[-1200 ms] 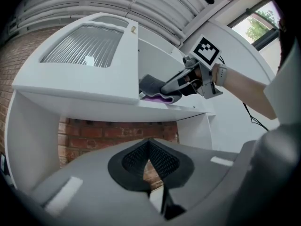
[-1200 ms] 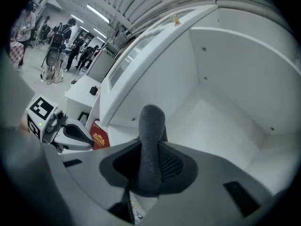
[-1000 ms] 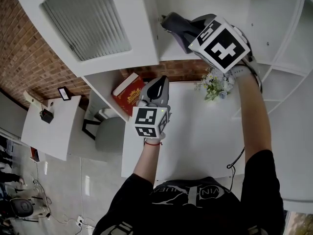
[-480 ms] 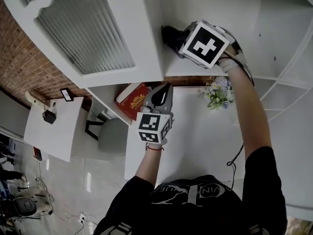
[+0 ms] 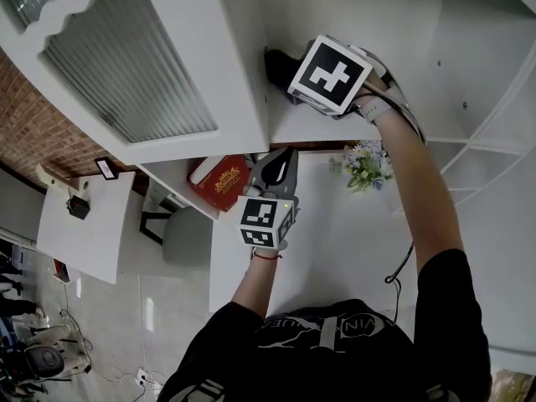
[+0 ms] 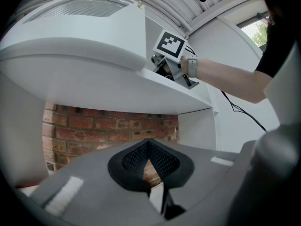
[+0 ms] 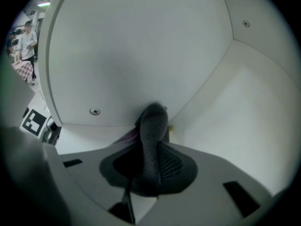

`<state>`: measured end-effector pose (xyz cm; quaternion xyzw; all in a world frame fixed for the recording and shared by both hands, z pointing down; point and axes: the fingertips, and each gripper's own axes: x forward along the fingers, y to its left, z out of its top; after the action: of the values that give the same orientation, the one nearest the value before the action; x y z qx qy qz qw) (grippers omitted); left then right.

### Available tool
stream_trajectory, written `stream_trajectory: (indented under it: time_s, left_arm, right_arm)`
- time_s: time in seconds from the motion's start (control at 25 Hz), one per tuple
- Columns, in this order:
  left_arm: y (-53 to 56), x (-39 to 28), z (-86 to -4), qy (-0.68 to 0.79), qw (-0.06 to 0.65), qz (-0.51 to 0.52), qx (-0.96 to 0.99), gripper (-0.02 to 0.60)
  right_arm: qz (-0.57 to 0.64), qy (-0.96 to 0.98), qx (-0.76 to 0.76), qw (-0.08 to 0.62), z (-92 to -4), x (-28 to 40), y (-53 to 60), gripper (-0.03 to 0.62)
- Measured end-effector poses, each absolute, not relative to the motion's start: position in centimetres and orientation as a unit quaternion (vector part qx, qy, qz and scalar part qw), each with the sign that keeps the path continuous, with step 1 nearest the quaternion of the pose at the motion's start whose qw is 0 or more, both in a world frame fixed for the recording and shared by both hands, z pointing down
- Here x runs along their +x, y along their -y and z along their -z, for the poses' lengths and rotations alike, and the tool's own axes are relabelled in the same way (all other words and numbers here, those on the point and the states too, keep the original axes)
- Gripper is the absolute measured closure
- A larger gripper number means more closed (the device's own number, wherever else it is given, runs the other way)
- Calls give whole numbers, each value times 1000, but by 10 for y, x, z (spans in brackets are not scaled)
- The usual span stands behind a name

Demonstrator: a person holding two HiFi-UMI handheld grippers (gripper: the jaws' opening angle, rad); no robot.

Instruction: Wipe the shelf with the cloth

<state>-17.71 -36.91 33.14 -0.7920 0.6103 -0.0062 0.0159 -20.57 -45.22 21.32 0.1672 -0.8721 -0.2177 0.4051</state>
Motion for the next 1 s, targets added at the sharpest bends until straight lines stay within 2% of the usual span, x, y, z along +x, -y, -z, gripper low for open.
stream_trajectory:
  time_s: [0.52,1.0]
  left_arm:
    - [363,-179,-339,-613,12,8,-790,569]
    - [367,-159,-341,-592,15,9,-806,569]
  right_arm:
    - [181,864,220,416,-218,-172,478,500]
    - [161,824,313,444,-219,-102,517,500]
